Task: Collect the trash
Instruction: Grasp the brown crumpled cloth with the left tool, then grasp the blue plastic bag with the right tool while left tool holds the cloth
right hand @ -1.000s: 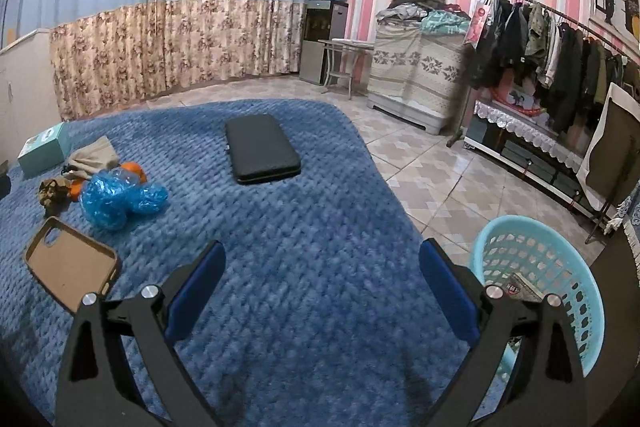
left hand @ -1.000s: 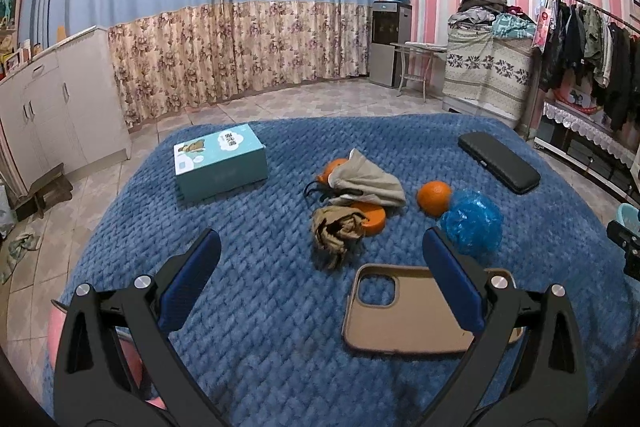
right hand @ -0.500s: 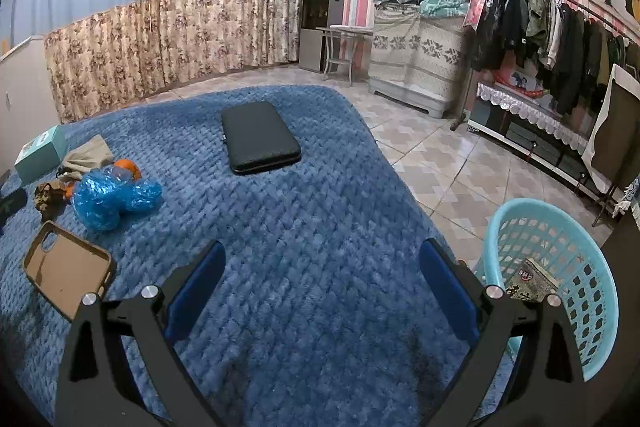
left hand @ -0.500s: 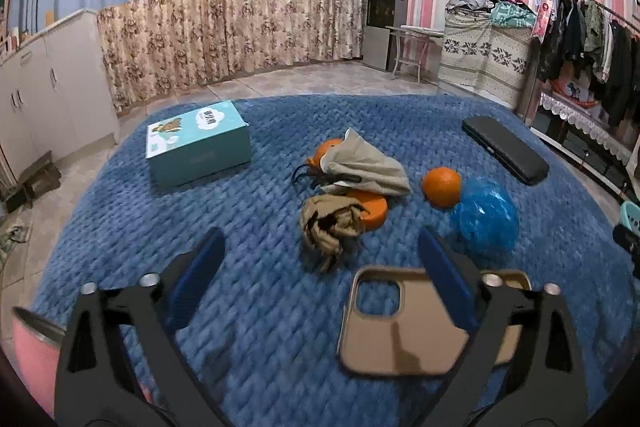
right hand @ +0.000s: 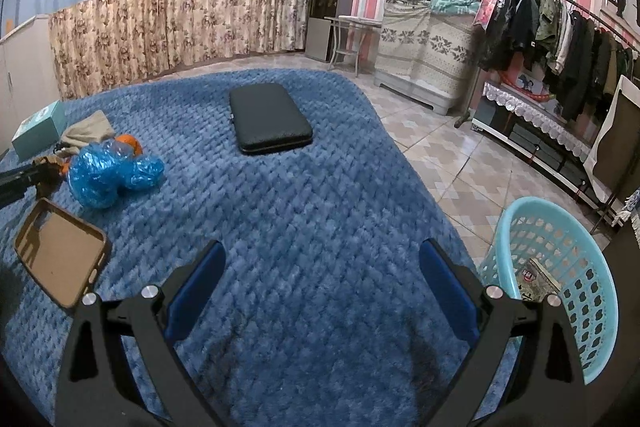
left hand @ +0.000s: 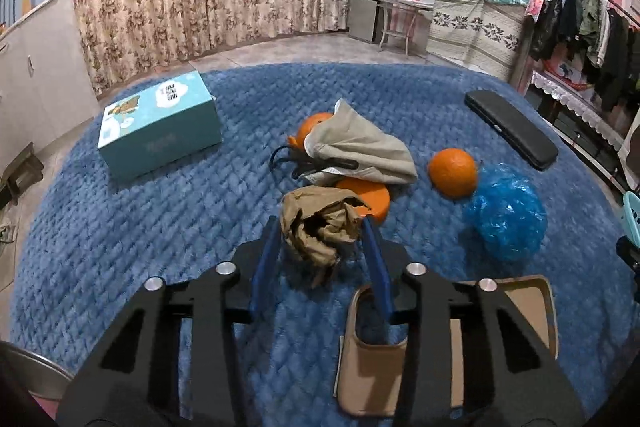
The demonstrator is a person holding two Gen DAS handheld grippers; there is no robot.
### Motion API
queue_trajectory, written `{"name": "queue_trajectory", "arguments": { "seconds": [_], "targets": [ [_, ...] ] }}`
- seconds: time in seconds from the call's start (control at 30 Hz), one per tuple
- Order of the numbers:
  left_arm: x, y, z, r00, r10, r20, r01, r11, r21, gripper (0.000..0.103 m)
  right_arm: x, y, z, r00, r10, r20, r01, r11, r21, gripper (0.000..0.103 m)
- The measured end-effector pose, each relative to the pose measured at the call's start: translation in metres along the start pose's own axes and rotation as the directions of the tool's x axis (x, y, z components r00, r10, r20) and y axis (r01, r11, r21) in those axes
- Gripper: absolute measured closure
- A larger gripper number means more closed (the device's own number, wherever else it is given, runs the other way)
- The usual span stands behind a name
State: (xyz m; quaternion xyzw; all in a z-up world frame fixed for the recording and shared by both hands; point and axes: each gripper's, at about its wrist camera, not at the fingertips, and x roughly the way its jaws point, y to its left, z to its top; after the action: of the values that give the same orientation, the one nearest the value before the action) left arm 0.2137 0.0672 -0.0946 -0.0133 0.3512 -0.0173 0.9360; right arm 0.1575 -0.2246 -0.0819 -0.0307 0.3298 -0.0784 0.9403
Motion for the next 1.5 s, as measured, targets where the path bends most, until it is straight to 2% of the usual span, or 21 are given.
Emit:
{"name": "queue_trajectory", "arguments": {
  "seconds": [0.2, 0.27, 0.33, 0.5, 0.83, 1.13, 1.33, 1.5],
  "targets": [
    [-0.022, 0.003, -0.004, 0.997, 0.053, 0.056, -0.054, 0.999, 0.011, 0.066, -0.001, 0.002, 0.000, 1.000, 0.006, 0.002, -0.006, 1.000, -0.006, 0.008],
    [-0.030, 0.007, -0.009, 0.990, 0.115, 0.080, -0.116, 0.993, 0.008, 0.066, -0.002, 0.004, 0.000, 1.000, 0.011, 0.004, -0.011, 1.000, -0.010, 0.008],
    [-0.034, 0.013, -0.012, 0.986, 0.140, 0.092, -0.139, 0.990, -0.014, 0.066, -0.003, 0.007, -0.001, 1.000, 0.016, 0.006, -0.016, 1.000, -0.017, 0.008],
    [-0.037, 0.031, -0.014, 0.982, 0.158, 0.106, -0.149, 0.985, -0.090, 0.066, -0.006, 0.014, 0.000, 1.000, 0.027, 0.015, -0.026, 0.999, -0.039, 0.008],
    [-0.036, 0.036, -0.017, 0.977, 0.179, 0.118, -0.169, 0.981, -0.091, 0.066, -0.005, 0.034, 0.011, 0.995, 0.098, 0.026, -0.097, 0.994, -0.042, 0.008],
    [-0.040, 0.040, -0.016, 0.977, 0.177, 0.121, -0.164, 0.980, -0.112, 0.066, 0.007, 0.079, 0.024, 0.977, 0.214, 0.014, -0.214, 0.976, -0.051, 0.008],
    [-0.049, 0.047, -0.018, 0.969, 0.188, 0.158, -0.164, 0.974, -0.157, 0.066, 0.015, 0.114, 0.035, 0.964, 0.266, 0.004, -0.265, 0.960, -0.089, 0.008],
    [-0.046, 0.051, -0.018, 0.971, 0.190, 0.142, -0.165, 0.971, -0.174, 0.066, 0.036, 0.135, 0.043, 0.950, 0.308, -0.053, -0.312, 0.947, -0.079, 0.009]
  ]
}}
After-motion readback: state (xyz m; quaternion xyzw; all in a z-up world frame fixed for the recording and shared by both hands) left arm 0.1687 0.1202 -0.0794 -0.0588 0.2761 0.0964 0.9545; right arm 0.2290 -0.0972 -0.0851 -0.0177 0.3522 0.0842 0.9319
